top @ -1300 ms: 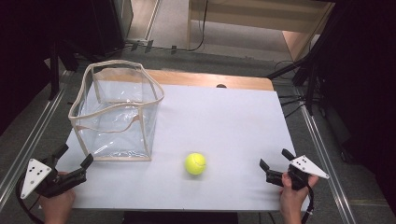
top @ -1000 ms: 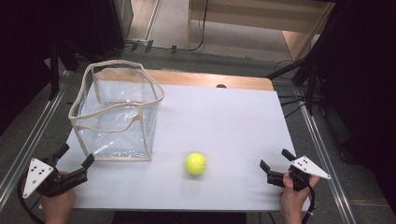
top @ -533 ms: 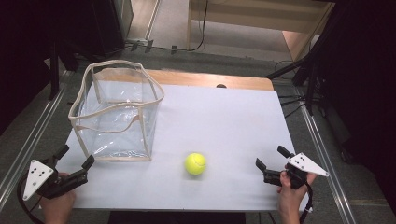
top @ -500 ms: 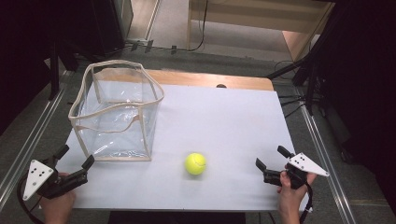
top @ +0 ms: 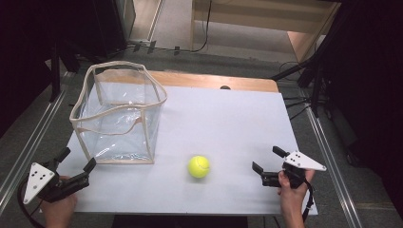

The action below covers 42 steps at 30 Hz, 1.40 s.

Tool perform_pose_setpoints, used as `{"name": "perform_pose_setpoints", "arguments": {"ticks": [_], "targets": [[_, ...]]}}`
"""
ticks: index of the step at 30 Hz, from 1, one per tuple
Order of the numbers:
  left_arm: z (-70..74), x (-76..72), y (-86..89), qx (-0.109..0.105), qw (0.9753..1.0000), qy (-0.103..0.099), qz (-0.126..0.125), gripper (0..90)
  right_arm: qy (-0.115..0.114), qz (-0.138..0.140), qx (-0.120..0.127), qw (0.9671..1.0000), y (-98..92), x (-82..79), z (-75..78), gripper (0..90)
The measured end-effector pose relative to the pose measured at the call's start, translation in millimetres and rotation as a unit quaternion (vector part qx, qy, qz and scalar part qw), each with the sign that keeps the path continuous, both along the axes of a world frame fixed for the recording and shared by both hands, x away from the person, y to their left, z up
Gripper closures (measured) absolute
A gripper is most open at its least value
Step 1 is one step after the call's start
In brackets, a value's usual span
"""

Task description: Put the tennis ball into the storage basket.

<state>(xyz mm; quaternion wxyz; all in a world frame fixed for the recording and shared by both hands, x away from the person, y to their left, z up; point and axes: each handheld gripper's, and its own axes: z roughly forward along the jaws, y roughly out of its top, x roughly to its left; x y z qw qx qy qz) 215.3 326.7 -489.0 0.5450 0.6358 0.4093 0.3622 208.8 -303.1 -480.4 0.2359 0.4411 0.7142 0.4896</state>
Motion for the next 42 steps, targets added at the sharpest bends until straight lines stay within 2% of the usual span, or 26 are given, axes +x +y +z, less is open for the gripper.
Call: {"name": "perform_pose_setpoints", "arguments": {"ticks": [6, 11, 22, 31, 36, 42], "targets": [[0.2, -0.2, -0.3, 0.006, 1.0, 0.001, 0.0, 10.4, 0.007, 0.015, -0.004, 0.9999, 8.1, 4.1, 0.7, 0.0], [-0.1, -0.2, -0.4, 0.001, 1.0, 0.0, -0.001, 10.4, 0.011, 0.035, -0.013, 0.9992, 18.0, 8.4, 4.3, 0.0], [0.0, -0.2, -0.1, 0.002, 1.0, 0.0, -0.004, 10.4, 0.03, 0.057, -0.025, 0.9976, 34.8, 18.2, 4.8, 0.0], [0.2, 0.2, -0.5, 0.006, 1.0, 0.001, -0.003, 10.5, 0.039, 0.085, -0.038, 0.9949, 49.4, 23.9, 6.1, 0.0], [0.1, -0.3, -0.1, 0.004, 1.0, -0.001, -0.007, 10.4, 0.055, 0.099, -0.049, 0.9923, 59.4, 25.7, 6.3, 0.0], [0.0, 0.0, -0.3, 0.005, 1.0, -0.001, -0.008, 10.5, 0.063, 0.112, -0.053, 0.9903, 68.8, 29.9, 6.0, 0.0]]}}
